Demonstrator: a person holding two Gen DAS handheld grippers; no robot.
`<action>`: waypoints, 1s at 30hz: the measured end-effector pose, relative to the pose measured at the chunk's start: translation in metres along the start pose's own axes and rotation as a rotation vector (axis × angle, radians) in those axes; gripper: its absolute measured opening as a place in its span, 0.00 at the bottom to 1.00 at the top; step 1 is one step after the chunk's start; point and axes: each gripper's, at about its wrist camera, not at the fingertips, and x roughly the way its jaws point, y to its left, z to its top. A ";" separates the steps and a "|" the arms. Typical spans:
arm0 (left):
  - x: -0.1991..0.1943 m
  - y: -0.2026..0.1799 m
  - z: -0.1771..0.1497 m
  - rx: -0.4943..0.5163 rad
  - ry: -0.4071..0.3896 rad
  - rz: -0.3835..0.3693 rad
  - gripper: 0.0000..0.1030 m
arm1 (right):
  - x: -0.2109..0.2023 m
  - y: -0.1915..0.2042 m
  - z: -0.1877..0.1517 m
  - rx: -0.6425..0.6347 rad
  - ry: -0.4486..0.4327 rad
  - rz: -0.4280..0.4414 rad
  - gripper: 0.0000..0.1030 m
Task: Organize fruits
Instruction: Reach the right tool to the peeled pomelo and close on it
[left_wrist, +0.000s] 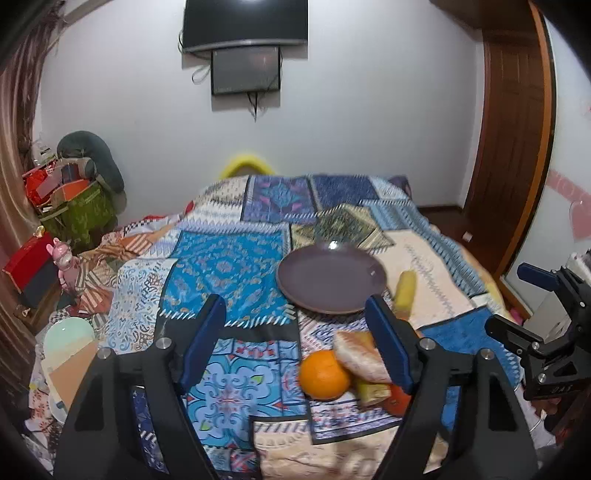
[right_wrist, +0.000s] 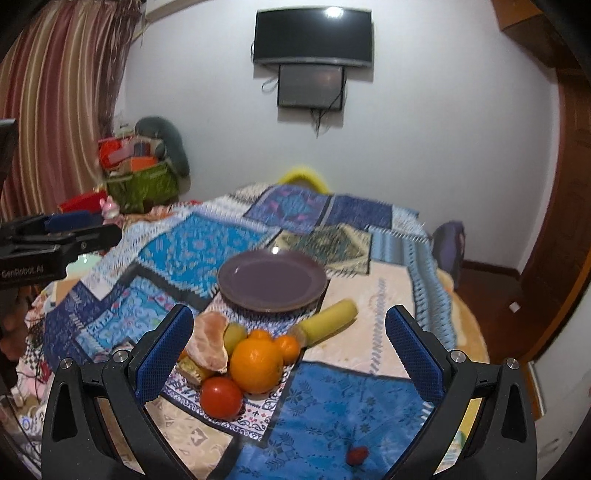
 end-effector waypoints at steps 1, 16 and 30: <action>0.006 0.004 0.000 0.005 0.016 -0.001 0.74 | 0.004 0.000 -0.001 -0.001 0.014 0.008 1.00; 0.071 0.043 -0.024 0.088 0.212 -0.043 0.73 | 0.079 0.020 -0.003 0.030 0.197 0.213 0.72; 0.107 0.041 -0.062 0.023 0.342 -0.158 0.73 | 0.126 0.057 -0.016 -0.036 0.353 0.303 0.55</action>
